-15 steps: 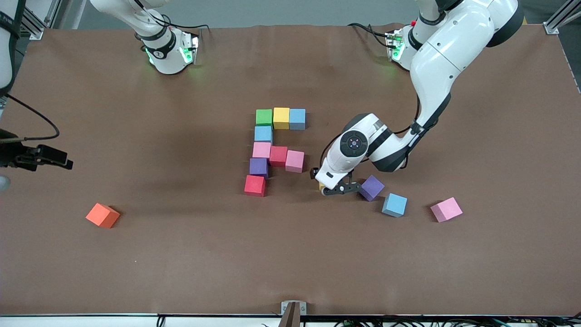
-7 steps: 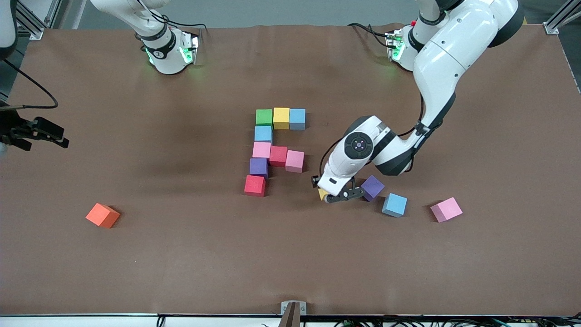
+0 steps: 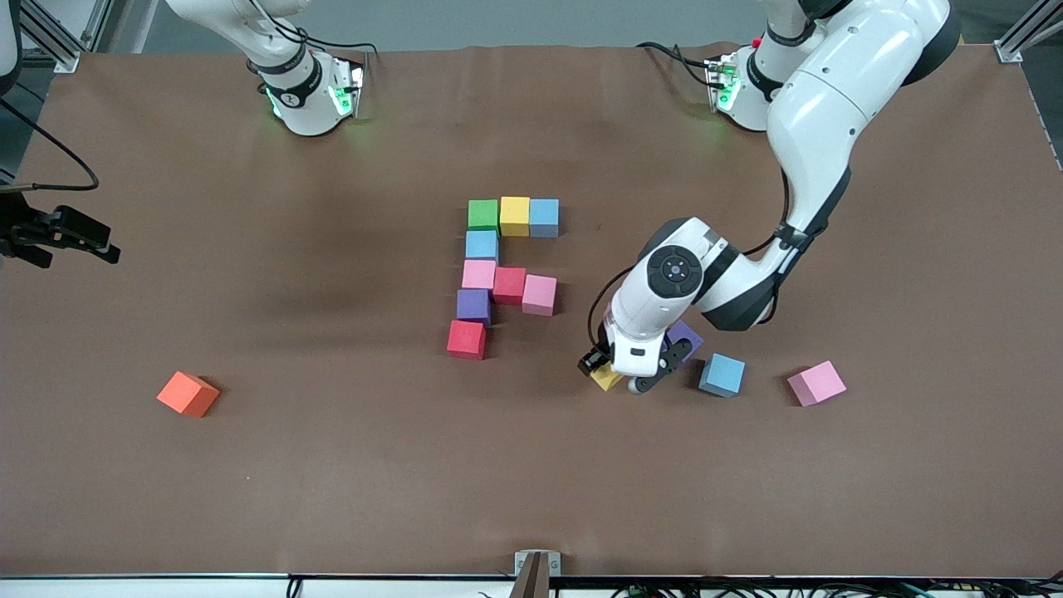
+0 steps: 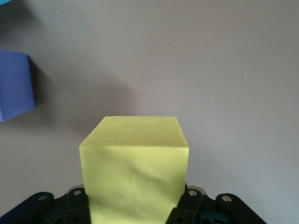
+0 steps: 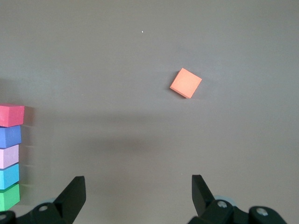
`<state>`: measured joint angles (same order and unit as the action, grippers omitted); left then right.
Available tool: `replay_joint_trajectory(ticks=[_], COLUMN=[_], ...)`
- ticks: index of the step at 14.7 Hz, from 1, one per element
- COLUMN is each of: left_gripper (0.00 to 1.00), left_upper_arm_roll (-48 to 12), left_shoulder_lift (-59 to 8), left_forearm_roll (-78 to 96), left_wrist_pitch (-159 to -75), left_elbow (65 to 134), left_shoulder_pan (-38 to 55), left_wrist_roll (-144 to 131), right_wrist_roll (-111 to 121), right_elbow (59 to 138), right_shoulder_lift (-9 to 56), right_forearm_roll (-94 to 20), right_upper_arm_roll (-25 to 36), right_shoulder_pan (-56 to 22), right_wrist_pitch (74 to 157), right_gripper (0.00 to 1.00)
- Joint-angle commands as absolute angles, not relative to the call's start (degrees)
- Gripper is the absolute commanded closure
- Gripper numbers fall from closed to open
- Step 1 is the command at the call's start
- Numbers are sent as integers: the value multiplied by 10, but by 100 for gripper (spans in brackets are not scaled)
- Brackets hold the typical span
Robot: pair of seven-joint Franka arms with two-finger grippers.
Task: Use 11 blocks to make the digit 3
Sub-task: 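Lift the yellow cube with the left gripper, then carry the yellow cube to the red cube at the column base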
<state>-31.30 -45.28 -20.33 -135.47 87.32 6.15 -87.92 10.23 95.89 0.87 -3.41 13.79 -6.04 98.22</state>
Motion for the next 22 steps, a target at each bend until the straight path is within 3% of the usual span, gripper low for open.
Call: replay_joint_trajectory(ticks=[1, 4, 10, 16, 22], left_gripper=[83, 87, 94, 95, 95], left_upper_arm_roll=[-291, -291, -293, -267, -268], left_shoulder_lift=[-468, -493, -498, -518, -533], left_forearm_roll=[-153, -149, -140, -140, -140], left_wrist_pitch=[-1344, -1346, -1366, -1410, -1462], left_elbow=[838, 798, 782, 743, 742], left_shoulder_pan=[67, 71, 88, 149, 191], left_wrist_roll=[-956, -1056, -1171, -1244, -1233], right_wrist_roll=[101, 91, 82, 81, 76], right_elbow=[977, 976, 974, 978, 962], right_shoulder_lift=[-7, -8, -11, -54, -50], right_forearm_roll=[-25, -25, -20, -10, -5], right_upper_arm_roll=[125, 126, 123, 100, 100], right_shoulder_pan=[-48, -48, -51, -54, -54], right_wrist_pitch=[979, 969, 950, 943, 916], right_gripper=[0, 0, 0, 0, 0])
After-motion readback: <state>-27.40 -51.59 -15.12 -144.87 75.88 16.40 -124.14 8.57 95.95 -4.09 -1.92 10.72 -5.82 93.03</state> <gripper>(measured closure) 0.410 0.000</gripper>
